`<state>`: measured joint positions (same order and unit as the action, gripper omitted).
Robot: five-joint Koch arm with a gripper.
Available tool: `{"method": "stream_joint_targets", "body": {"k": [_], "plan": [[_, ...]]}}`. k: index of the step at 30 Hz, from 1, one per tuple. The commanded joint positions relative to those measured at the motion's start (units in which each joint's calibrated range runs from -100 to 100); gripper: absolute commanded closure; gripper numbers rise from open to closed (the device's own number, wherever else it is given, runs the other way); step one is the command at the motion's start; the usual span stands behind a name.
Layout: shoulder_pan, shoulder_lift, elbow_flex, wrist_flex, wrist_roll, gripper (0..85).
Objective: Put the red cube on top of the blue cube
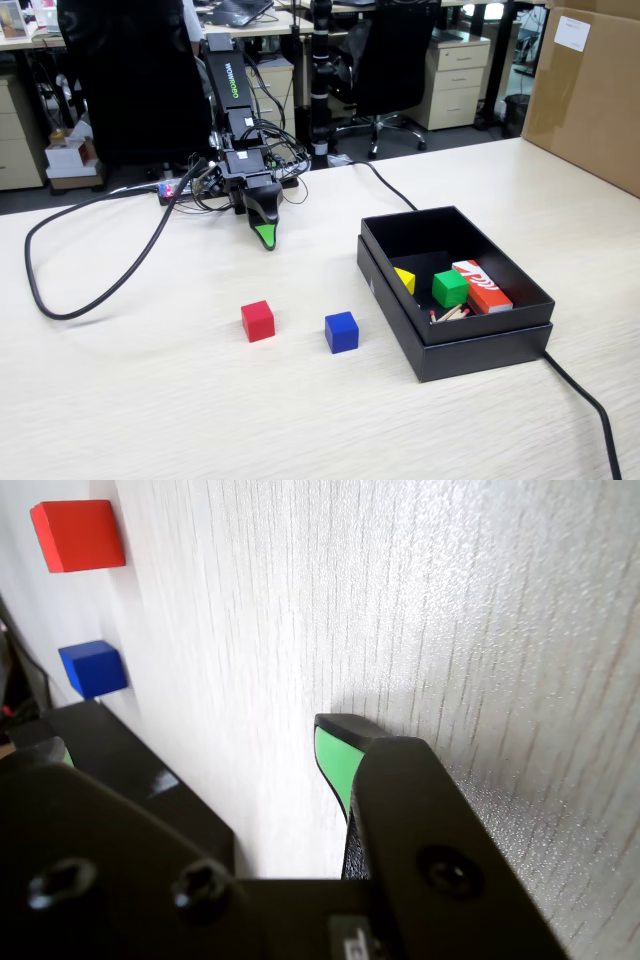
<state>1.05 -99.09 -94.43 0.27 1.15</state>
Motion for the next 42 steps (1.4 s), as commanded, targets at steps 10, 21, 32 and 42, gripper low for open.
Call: {"method": "stream_joint_targets", "body": {"k": [10,21,32,42], "plan": [[0.0,0.1,-1.5,-1.2,-0.1,36.8],[0.0,0.2,-1.4,-1.2,-0.1,37.0],[-0.5,0.5,1.9,-5.3,-0.6,37.1],[-1.1,5.6,26.4,-24.4,-0.7,38.0]]}}
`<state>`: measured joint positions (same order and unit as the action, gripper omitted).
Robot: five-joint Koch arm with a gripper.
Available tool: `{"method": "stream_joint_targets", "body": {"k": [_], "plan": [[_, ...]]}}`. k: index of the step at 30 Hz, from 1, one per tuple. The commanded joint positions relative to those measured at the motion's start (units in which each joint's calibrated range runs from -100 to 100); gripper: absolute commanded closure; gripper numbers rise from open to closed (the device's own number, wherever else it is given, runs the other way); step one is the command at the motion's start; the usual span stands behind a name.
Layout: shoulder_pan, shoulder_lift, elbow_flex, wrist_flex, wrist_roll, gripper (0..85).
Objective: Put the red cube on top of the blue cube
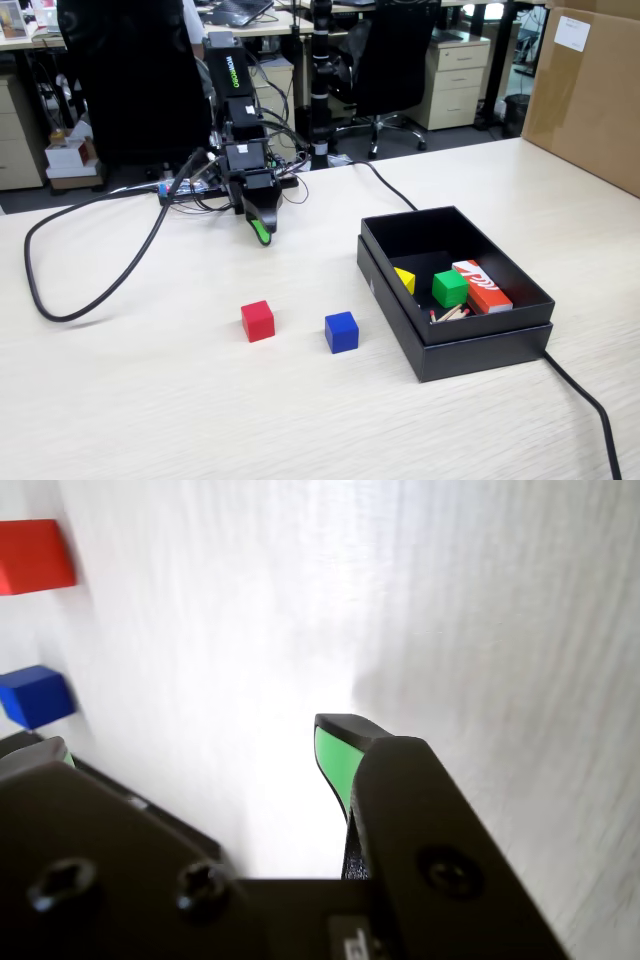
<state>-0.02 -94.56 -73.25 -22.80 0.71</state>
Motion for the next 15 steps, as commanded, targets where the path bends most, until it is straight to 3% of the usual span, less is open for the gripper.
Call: {"method": "stream_joint_targets", "body": {"k": [1,15], "plan": [[0.0,2.9,8.0,-3.0,-0.6,38.3],[-2.6,34.7,39.5,-5.8,-3.9,38.6]]}}
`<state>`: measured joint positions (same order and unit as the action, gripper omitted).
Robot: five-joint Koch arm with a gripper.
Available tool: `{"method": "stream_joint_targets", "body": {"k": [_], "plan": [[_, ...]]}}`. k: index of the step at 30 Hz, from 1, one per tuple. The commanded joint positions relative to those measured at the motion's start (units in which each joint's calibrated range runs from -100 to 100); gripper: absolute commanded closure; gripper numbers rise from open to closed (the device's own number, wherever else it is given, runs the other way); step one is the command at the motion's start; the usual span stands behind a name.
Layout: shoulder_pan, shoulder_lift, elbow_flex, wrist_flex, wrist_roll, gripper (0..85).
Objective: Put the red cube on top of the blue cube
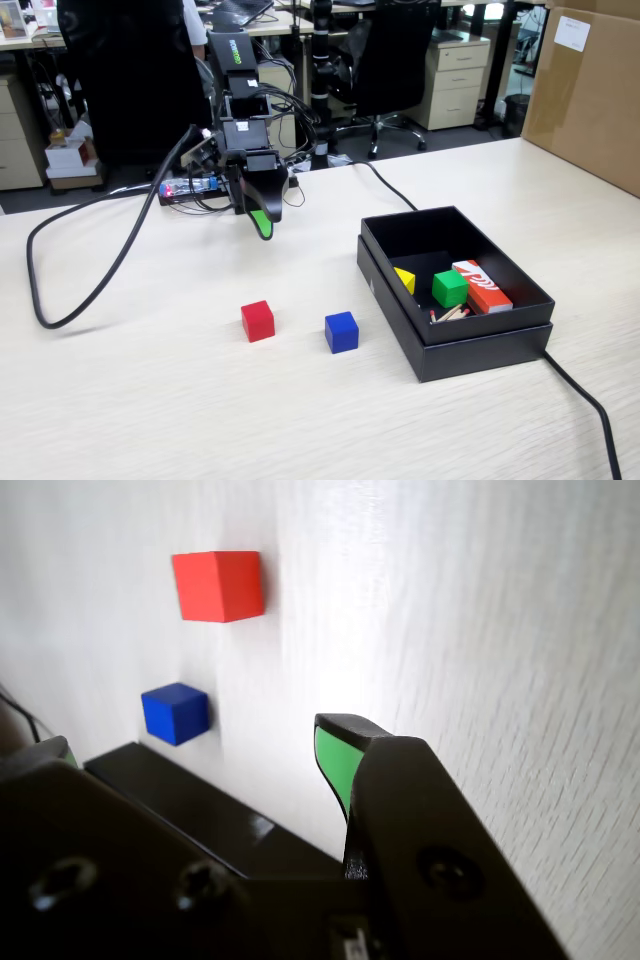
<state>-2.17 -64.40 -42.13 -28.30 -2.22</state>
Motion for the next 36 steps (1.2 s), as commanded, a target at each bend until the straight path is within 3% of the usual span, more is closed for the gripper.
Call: {"method": "stream_joint_targets", "body": {"k": [1,12,36], "plan": [[-0.5,6.5,10.0,-0.3,-1.2,38.6],[-3.0,35.2,28.9,-2.1,-2.5,38.4],[-3.7,58.4,45.8,-17.5,-3.7,42.0]]}}
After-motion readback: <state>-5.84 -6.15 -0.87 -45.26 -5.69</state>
